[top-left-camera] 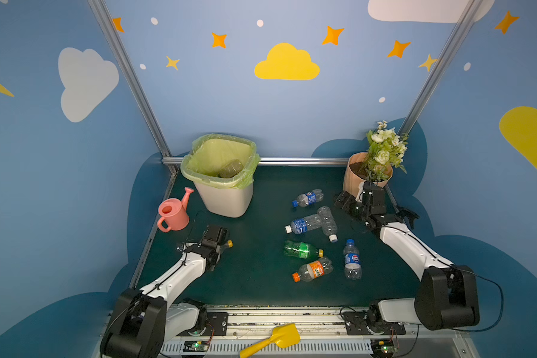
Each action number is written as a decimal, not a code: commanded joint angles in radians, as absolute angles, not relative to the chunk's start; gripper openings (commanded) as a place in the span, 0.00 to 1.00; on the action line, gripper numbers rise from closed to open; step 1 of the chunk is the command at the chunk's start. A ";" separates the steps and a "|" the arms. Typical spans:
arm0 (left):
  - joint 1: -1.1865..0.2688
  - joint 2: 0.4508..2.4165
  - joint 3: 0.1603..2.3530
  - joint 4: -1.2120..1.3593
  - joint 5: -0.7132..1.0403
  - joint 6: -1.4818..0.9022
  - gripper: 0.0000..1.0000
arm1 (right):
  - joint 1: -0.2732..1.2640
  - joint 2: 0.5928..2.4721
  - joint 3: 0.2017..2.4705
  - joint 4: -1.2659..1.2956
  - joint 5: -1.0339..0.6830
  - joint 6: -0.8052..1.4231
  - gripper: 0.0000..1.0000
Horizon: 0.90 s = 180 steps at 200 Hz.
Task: Throw the plastic bottles in the bin
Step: 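Lower the left gripper and grasp the red-labelled bottle, then lift the red-labelled bottle with the left gripper over the bin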
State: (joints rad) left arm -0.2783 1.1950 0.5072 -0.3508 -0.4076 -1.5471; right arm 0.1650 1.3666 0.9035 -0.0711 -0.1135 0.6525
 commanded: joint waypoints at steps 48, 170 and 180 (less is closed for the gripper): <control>-0.263 1.349 0.563 -0.301 -0.353 -1.456 0.83 | 0.161 1.371 0.940 -0.095 -0.091 0.646 0.97; -0.250 1.076 0.456 -0.238 -0.432 -1.348 0.56 | 0.161 1.362 0.924 -0.086 -0.103 0.653 0.97; -0.250 1.021 0.450 -0.220 -0.443 -1.313 0.56 | 0.161 1.362 0.924 -0.083 -0.107 0.655 0.97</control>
